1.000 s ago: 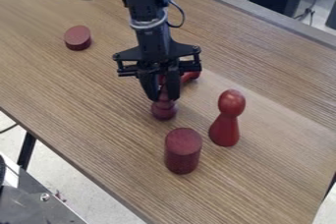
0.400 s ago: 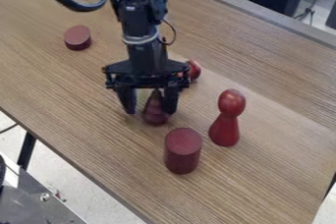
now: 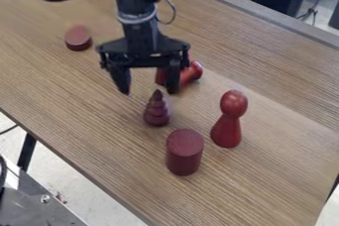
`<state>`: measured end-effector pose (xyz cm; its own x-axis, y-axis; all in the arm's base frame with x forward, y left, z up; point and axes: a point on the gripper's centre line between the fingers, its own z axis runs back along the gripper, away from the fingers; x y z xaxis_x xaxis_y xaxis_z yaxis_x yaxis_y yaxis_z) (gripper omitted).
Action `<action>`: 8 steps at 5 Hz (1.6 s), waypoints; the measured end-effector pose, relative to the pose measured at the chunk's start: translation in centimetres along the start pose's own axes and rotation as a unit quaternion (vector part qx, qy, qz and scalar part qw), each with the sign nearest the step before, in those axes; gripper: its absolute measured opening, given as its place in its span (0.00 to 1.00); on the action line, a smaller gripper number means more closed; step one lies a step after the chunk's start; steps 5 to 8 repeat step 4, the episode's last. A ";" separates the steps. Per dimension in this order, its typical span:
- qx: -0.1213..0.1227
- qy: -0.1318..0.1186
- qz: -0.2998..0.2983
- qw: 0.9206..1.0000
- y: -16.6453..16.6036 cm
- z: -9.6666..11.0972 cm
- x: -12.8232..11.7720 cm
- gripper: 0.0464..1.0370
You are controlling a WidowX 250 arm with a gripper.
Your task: Move the spiral cone to the center of the table
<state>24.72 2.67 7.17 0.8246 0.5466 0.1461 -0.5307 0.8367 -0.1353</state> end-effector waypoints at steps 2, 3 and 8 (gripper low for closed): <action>0.028 -0.026 0.003 0.999 0.9 2.6 -0.2 0.96; 0.022 0.004 -0.006 1.000 1.6 2.0 -0.2 0.96; 0.020 0.006 -0.004 1.000 1.8 1.9 -0.1 0.96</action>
